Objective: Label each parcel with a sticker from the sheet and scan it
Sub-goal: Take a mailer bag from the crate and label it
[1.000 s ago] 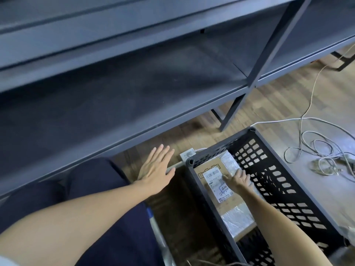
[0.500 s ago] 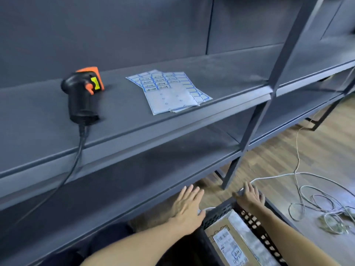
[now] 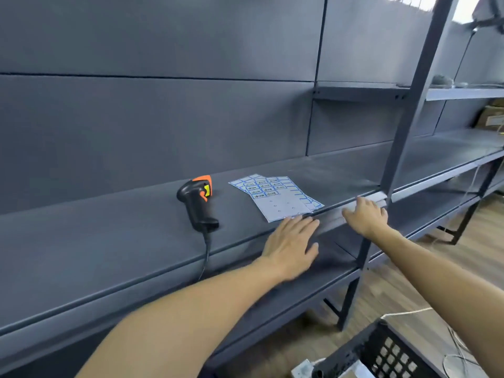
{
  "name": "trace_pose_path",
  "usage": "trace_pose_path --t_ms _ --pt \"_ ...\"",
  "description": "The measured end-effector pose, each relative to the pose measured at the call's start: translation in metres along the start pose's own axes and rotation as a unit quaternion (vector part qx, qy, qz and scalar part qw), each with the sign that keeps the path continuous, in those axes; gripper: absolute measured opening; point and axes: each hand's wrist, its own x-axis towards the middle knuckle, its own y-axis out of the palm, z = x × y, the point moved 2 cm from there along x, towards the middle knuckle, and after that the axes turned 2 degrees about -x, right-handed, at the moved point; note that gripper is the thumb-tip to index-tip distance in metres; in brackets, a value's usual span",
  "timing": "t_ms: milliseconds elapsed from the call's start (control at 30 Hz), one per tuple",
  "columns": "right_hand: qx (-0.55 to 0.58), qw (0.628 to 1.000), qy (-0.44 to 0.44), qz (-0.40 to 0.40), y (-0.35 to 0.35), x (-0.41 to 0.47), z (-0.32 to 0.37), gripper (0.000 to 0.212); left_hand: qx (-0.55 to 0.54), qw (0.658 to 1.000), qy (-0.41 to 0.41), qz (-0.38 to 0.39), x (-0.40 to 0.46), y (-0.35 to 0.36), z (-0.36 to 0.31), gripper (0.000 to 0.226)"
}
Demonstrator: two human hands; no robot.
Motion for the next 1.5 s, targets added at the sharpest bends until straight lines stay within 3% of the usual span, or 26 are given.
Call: trace_pose_path --t_ms 133,400,567,767,967,1200,1367,1500 --pt "-0.011 0.996 -0.089 -0.020 -0.029 -0.009 0.091 0.036 0.059 0.994 -0.055 -0.073 -0.023 -0.065 0.045 0.050" --pt "0.017 0.961 -0.277 -0.002 -0.031 -0.073 0.273 0.046 0.164 0.941 -0.282 -0.092 -0.122 -0.162 0.146 0.057" --pt "0.045 0.913 -0.406 0.021 -0.022 -0.149 0.379 0.047 0.196 0.888 -0.400 -0.118 -0.208 -0.212 0.180 0.055" --pt "0.056 0.824 -0.561 0.056 -0.005 -0.279 0.469 0.048 0.231 0.804 -0.525 -0.154 -0.329 -0.258 0.178 0.053" --pt "0.110 0.740 -0.657 0.098 -0.005 -0.394 0.502 0.045 0.241 0.716 -0.627 -0.191 -0.453 -0.269 0.142 0.049" --pt "0.148 0.641 -0.725 0.202 0.028 -0.514 0.496 0.039 0.213 0.622 -0.730 -0.185 -0.571 -0.226 0.101 0.048" --pt "0.103 0.607 -0.733 0.287 0.093 -0.570 0.476 0.045 0.158 0.572 -0.786 -0.170 -0.633 -0.173 0.091 0.050" --pt "0.034 0.606 -0.721 0.335 0.160 -0.595 0.457 0.043 0.101 0.540 -0.822 -0.148 -0.671 -0.113 0.084 0.049"
